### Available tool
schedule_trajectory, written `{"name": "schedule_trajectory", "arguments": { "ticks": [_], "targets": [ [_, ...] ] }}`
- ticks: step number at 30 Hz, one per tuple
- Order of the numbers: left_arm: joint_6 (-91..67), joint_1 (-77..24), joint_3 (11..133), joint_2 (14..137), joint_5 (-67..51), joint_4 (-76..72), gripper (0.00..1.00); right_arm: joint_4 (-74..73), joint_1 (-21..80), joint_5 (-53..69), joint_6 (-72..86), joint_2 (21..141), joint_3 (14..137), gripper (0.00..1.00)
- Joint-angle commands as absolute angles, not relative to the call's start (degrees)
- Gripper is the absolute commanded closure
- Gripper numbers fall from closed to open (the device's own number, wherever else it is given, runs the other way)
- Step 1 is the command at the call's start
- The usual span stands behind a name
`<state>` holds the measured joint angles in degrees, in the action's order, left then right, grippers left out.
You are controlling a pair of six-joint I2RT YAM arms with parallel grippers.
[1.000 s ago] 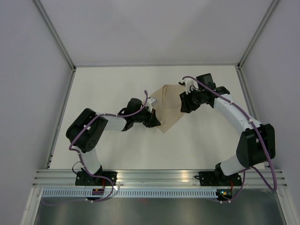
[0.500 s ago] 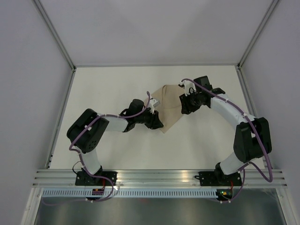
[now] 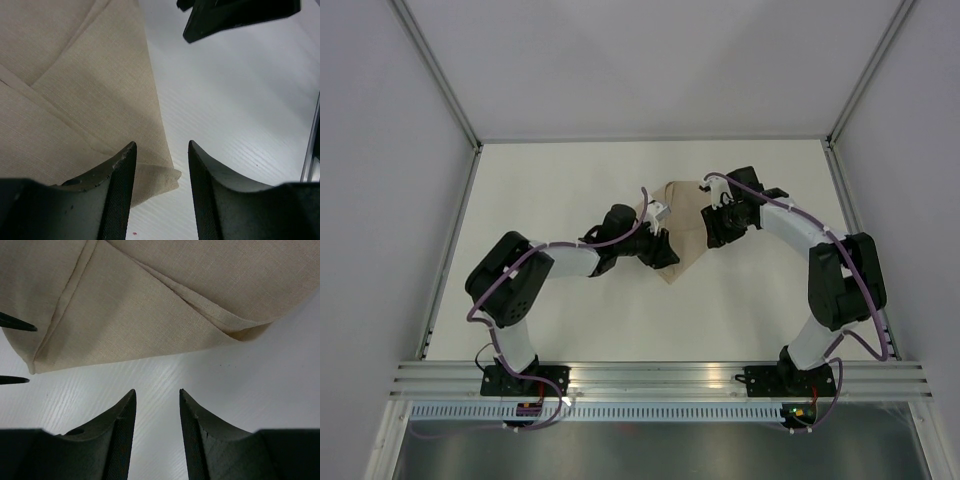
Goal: Fold the napkin, place the utensils inside, and roll it up
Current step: Fold the napkin
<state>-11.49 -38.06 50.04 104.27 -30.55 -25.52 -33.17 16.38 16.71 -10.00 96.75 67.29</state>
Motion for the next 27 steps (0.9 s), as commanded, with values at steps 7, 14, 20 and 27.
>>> {"name": "schedule_trajectory", "arguments": {
  "ticks": [7,14,20,27],
  "targets": [
    [-8.3,-36.6,65.0,96.4,-0.6,-11.8,0.50,-30.9,16.4,8.8,-4.3,100.0,66.9,0.58],
    [-9.8,-29.7,79.5,105.0,13.4,3.8,0.71,-29.1,16.4,4.9,-2.3,102.7,66.0,0.63],
    [-12.4,-25.2,86.3,114.2,11.3,10.2,0.85,-27.9,16.3,2.1,-1.4,106.1,67.0,0.64],
    [-14.9,-23.9,88.8,120.9,7.7,13.4,0.94,-27.9,16.4,0.7,-1.1,109.9,70.7,0.64]
  ]
}}
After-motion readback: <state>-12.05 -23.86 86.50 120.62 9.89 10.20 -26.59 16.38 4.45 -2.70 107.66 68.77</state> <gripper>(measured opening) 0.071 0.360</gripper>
